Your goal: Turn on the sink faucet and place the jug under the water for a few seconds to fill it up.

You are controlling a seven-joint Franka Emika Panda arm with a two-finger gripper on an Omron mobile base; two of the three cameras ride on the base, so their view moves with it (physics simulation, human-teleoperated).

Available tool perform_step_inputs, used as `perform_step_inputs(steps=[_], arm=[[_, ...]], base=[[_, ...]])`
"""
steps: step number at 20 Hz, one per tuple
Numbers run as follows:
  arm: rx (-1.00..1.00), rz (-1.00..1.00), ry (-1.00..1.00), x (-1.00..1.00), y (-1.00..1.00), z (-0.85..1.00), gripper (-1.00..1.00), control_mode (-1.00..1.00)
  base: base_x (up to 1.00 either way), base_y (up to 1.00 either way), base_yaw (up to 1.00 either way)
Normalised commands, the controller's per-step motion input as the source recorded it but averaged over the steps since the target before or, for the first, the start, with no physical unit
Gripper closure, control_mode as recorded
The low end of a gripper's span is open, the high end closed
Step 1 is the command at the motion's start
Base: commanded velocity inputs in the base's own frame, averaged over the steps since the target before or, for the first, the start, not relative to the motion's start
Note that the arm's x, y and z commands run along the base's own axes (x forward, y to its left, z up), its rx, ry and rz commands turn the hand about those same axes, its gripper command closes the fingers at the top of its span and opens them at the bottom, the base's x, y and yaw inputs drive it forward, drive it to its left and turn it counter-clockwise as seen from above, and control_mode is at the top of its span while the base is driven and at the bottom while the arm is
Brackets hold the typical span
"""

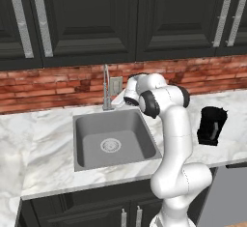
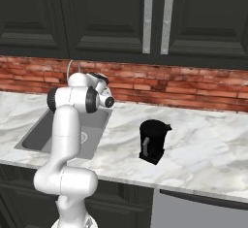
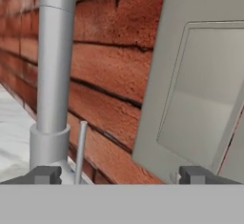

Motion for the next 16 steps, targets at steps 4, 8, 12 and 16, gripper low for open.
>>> perform_step_inputs(steps=[4, 8, 12, 16], arm=[[0.00, 0.00, 0.00, 0.29, 0.24, -0.08, -1.00, -1.00], [0.00, 0.00, 0.00, 0.26, 0.30, -0.08, -1.00, -1.00], [0.00, 0.00, 0.00, 0.20, 0.33, -0.04, -1.00, -1.00], [0.00, 0.00, 0.00, 0.22, 0.35, -0.10, -1.00, -1.00]], base=[[0.00, 0.00, 0.00], [0.00, 0.00, 0.00], [0.00, 0.00, 0.00], [0.00, 0.00, 0.00]])
